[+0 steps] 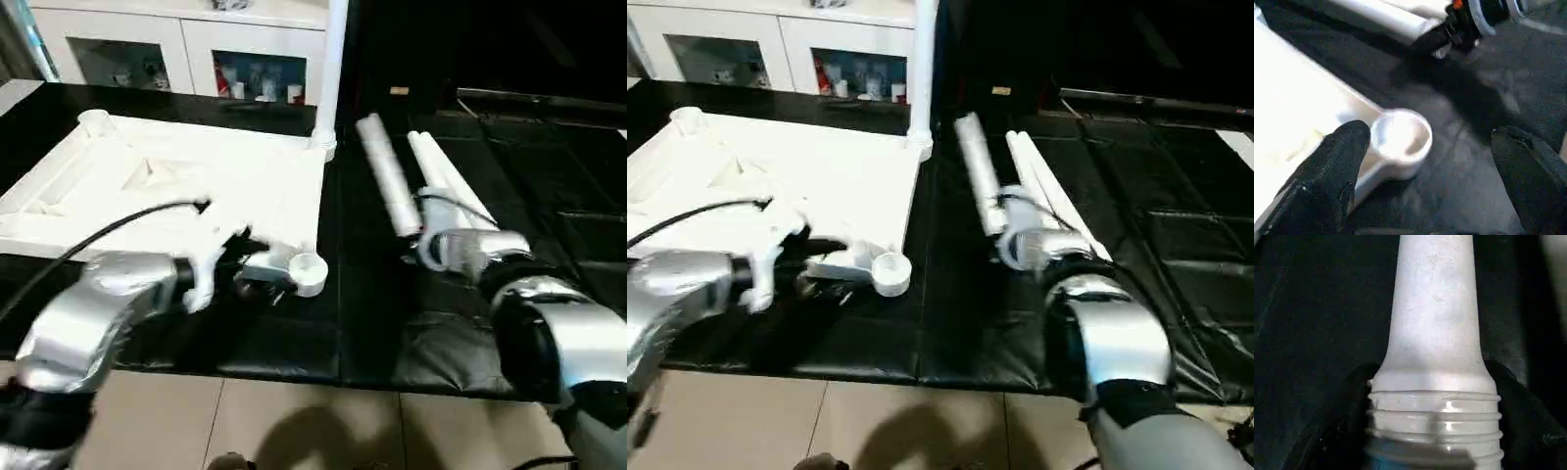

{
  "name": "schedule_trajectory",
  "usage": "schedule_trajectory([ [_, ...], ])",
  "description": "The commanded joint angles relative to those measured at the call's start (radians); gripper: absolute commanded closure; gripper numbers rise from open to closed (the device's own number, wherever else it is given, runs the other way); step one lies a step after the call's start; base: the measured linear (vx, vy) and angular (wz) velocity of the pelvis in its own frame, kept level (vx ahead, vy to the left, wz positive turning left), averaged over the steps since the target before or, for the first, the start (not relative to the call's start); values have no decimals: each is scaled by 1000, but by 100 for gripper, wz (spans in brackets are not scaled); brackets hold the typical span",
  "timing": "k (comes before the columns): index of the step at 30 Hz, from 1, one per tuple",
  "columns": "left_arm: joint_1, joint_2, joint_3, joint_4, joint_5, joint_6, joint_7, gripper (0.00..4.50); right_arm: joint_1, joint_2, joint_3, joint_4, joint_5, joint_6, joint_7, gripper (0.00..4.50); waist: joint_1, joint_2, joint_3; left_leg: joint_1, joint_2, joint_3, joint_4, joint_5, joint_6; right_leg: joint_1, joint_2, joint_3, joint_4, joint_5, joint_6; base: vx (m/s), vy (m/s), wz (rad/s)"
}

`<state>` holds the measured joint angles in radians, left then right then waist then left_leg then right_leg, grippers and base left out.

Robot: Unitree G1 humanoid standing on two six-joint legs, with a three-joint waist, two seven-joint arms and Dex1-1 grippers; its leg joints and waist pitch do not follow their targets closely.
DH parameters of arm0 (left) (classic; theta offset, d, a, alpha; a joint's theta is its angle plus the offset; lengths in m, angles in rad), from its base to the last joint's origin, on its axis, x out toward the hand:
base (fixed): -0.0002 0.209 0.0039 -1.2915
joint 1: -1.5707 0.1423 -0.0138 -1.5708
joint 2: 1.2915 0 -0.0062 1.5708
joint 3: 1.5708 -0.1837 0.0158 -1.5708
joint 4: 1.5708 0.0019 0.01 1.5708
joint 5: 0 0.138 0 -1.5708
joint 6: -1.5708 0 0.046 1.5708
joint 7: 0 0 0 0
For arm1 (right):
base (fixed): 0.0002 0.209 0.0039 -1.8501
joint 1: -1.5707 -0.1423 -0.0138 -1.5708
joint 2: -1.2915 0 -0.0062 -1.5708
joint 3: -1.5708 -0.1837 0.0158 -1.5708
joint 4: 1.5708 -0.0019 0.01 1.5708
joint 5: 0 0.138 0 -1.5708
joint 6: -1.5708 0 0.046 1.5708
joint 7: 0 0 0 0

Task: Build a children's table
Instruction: Pick table leg

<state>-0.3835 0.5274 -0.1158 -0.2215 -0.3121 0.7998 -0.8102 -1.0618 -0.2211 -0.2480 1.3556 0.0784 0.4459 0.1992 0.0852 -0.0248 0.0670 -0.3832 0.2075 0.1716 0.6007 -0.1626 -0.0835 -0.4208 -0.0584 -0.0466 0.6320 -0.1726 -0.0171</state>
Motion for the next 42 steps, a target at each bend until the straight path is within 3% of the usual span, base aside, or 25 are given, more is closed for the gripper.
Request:
schedule_trajectory([
  [1,-43,-57,14,58,-1,-36,59,0,5,-18,-82,-41,78,-91,-25,171,-5,15,-80,14,5,5,-60,-226,-56,56,-55,34,-64,-176,-178,0,0,0],
  [4,-91,-134,31,134,8,-85,120,0,24,-24,-167,-78,157,-184,-13,171,-2,9,-81,17,3,10,-56,-235,-36,55,-53,35,-71,-183,-169,0,0,0],
  [5,-99,-142,33,145,9,-91,125,0,25,-25,-174,-81,163,-188,-15,171,-1,10,-85,16,6,6,-57,-217,-32,59,-55,33,-66,-167,-174,0,0,0],
  [7,-140,-203,60,183,-3,-106,175,0,60,-14,-236,-153,242,-237,84,171,-1,12,-86,15,6,6,-54,-199,-19,60,-53,32,-63,-132,-184,0,0,0],
  [8,-151,-219,67,192,-8,-108,187,0,73,-8,-250,-180,263,-249,124,171,-3,9,-85,13,3,11,-53,-197,-2,63,-49,33,-67,-112,-185,0,0,0],
  [9,-170,-244,79,208,-17,-112,203,0,98,6,-267,-235,299,-258,193,171,-1,14,-87,12,4,8,-52,-189,4,66,-52,33,-64,-99,-189,0,0,0],
  [10,-174,-249,82,211,-20,-111,205,0,106,9,-268,-251,305,-255,208,171,0,10,-91,11,7,7,-51,-165,19,67,-55,32,-61,-74,-201,0,0,0],
  [11,-202,-286,106,230,-46,-107,220,0,163,34,-260,-370,345,-229,318,171,-2,9,-86,7,0,9,-53,-151,39,72,-47,31,-67,-61,-207,0,0,0],
  [12,-221,-307,122,247,-57,-112,235,0,208,50,-240,-457,373,-209,384,171,4,12,-90,11,7,6,-51,-144,40,71,-55,32,-63,-49,-214,0,0,0],
  [14,-260,-347,161,280,-93,-111,258,0,302,76,-202,-636,449,-121,496,171,6,8,-89,10,4,5,-52,-118,71,77,-50,30,-66,-15,-222,0,0,0],
  [18,-349,-416,251,345,-198,-83,282,0,489,85,-90,-946,594,61,661,171,11,4,-89,15,9,2,-57,-144,65,75,-56,27,-73,-88,-229,0,0,0],
  [19,-352,-418,254,347,-200,-83,282,0,494,85,-87,-953,597,64,664,171,14,3,-85,18,8,4,-56,-167,58,73,-57,28,-82,-144,-218,0,0,0],
  [20,-379,-426,262,377,-197,-91,292,0,523,83,-64,-993,610,82,689,171,11,0,-80,13,6,3,-59,-181,46,72,-58,27,-87,-209,-201,0,0,0],
  [21,-398,-430,267,398,-195,-96,302,0,535,81,-52,-1007,612,85,707,171,15,3,-82,19,7,4,-59,-193,40,68,-59,27,-92,-240,-189,0,0,0],
  [23,-426,-439,281,431,-200,-94,320,0,552,81,-36,-1029,619,93,733,171,15,2,-79,18,6,2,-60,-213,25,64,-61,26,-101,-323,-149,0,0,0],
  [24,-443,-446,289,452,-203,-91,327,0,565,82,-27,-1051,627,107,746,171,14,-4,-78,18,6,2,-60,-213,24,64,-61,26,-103,-333,-144,0,0,0],
  [26,-485,-474,315,510,-227,-77,350,0,608,84,18,-1135,643,156,777,171,21,0,-79,16,7,-1,-61,-199,25,63,-62,27,-103,-330,-133,0,0,0],
  [28,-494,-481,321,524,-237,-75,356,0,626,83,32,-1172,651,177,776,171,25,-2,-80,11,8,-3,-63,-182,23,67,-64,26,-100,-310,-133,0,0,0],
  [29,-503,-493,332,539,-253,-73,362,0,639,83,50,-1200,651,189,773,171,29,3,-81,14,8,-2,-61,-177,24,62,-62,26,-99,-291,-138,0,0,0],
  [31,-516,-512,360,550,-292,-77,358,0,645,81,70,-1214,646,192,766,171,31,1,-84,10,8,-4,-62,-163,22,67,-64,25,-94,-254,-149,0,0,0],
  [35,-519,-520,397,522,-360,-66,315,37,646,72,93,-1216,626,191,767,171,35,1,-84,10,9,-3,-60,-159,25,67,-66,25,-92,-234,-168,0,0,0],
  [36,-517,-520,397,517,-364,-65,307,50,646,72,95,-1215,622,190,767,171,33,-8,-84,9,10,-1,-61,-156,30,67,-65,25,-93,-228,-167,0,0,0],
  [38,-514,-522,401,507,-379,-54,299,76,644,72,95,-1214,620,190,760,171,34,-2,-84,10,11,-3,-61,-151,31,66,-67,25,-90,-219,-171,0,0,0],
  [42,-494,-521,389,463,-420,-17,259,105,632,71,90,-1206,613,186,736,171,33,-4,-82,10,13,-1,-62,-146,28,66,-69,26,-87,-206,-185,0,0,0],
])
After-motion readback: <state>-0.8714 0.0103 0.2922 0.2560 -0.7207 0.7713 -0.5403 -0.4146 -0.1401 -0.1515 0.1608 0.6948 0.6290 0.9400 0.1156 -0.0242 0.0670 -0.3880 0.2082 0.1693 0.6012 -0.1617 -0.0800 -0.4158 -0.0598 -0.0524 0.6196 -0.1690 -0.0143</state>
